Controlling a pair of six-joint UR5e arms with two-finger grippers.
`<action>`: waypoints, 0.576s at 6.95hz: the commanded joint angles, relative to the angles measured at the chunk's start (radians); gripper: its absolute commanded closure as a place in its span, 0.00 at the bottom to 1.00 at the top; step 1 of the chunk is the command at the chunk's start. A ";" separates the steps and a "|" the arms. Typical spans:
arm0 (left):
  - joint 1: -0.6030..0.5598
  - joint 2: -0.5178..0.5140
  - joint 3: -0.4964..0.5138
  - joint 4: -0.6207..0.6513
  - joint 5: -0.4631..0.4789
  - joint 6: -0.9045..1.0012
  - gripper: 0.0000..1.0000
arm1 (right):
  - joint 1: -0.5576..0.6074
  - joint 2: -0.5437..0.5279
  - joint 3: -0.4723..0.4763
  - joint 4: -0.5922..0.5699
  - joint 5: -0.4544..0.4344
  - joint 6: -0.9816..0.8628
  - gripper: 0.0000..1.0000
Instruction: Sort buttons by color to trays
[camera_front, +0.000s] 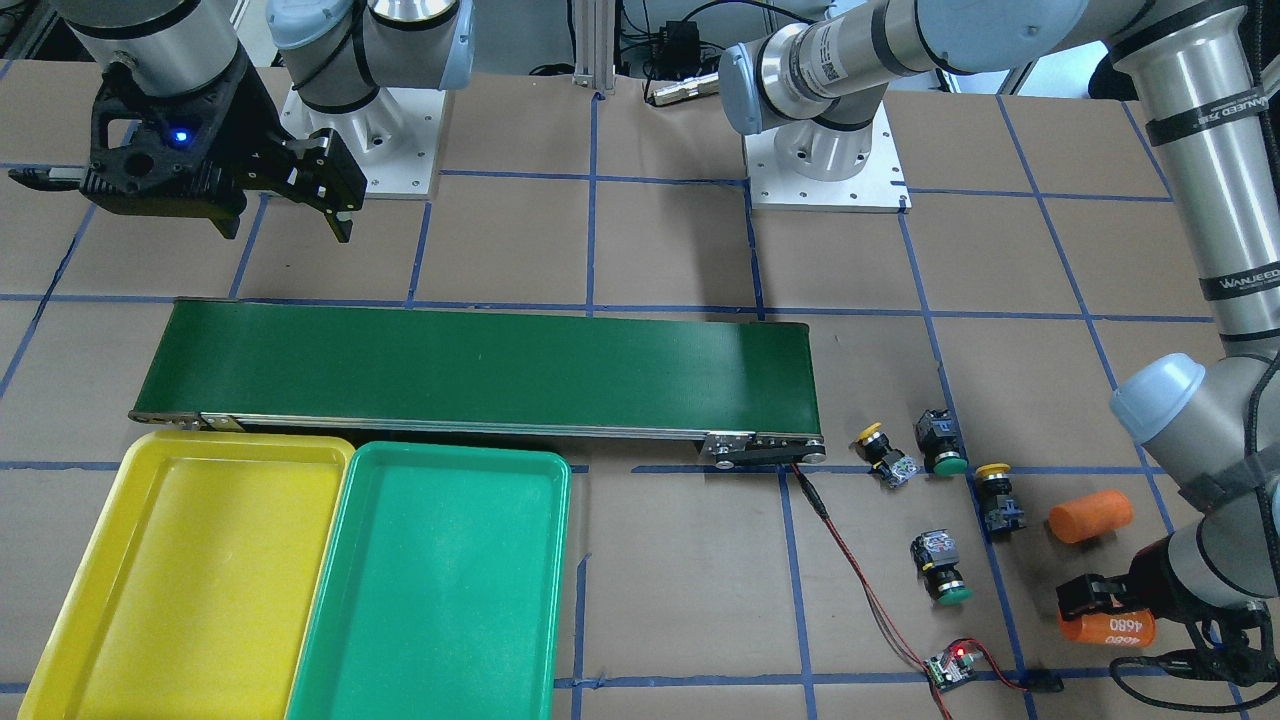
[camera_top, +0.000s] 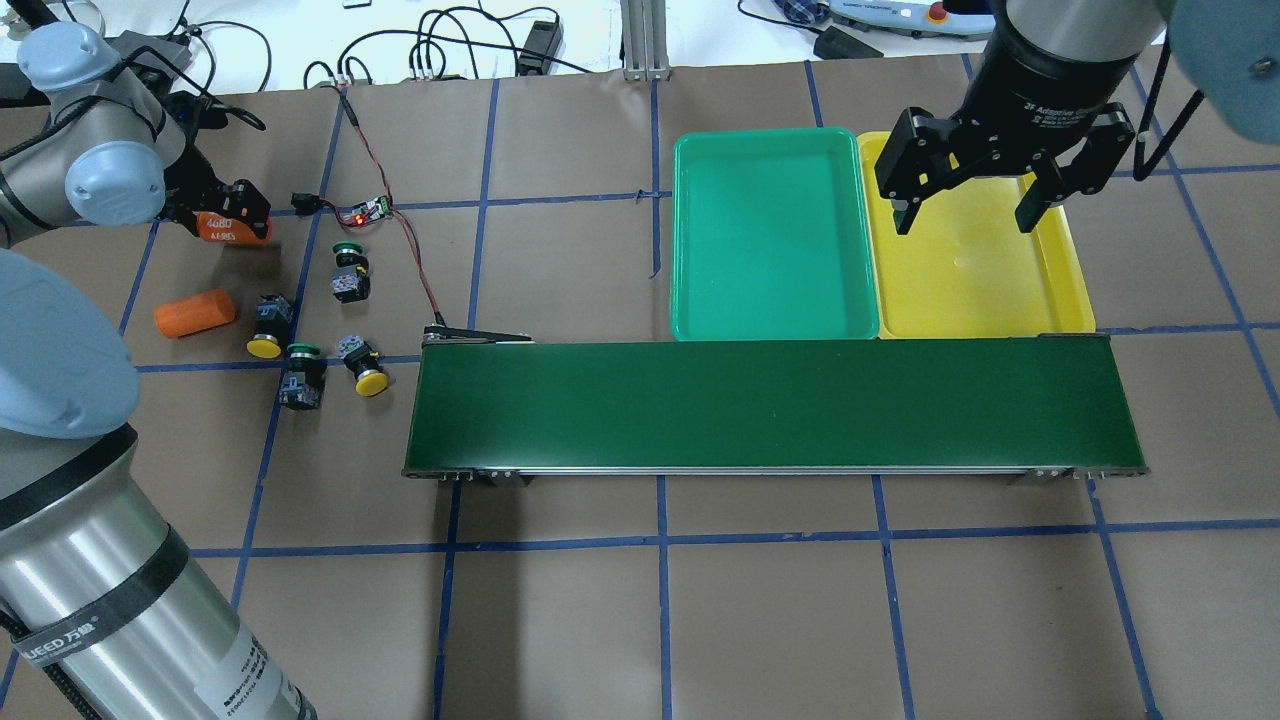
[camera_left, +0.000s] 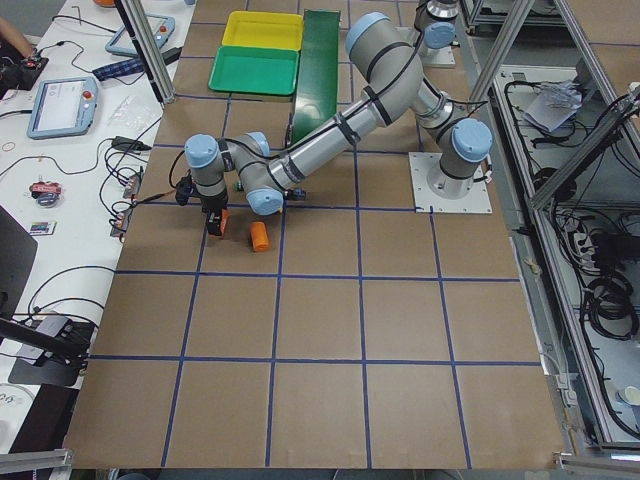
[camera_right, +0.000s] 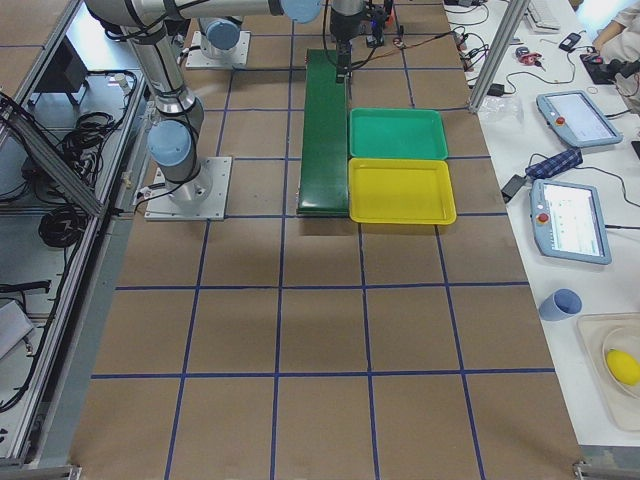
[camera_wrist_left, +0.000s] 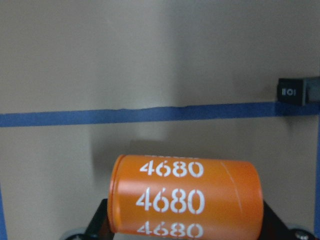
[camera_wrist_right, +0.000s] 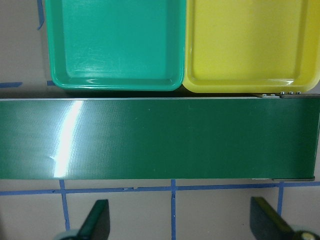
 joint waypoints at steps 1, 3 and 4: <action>-0.056 0.135 -0.067 -0.100 -0.044 -0.023 1.00 | 0.000 0.000 0.000 0.000 0.000 0.000 0.00; -0.169 0.335 -0.270 -0.127 -0.067 -0.148 1.00 | 0.000 0.000 0.000 0.000 0.000 0.000 0.00; -0.220 0.393 -0.362 -0.112 -0.089 -0.241 1.00 | 0.000 0.000 0.000 0.000 0.000 0.000 0.00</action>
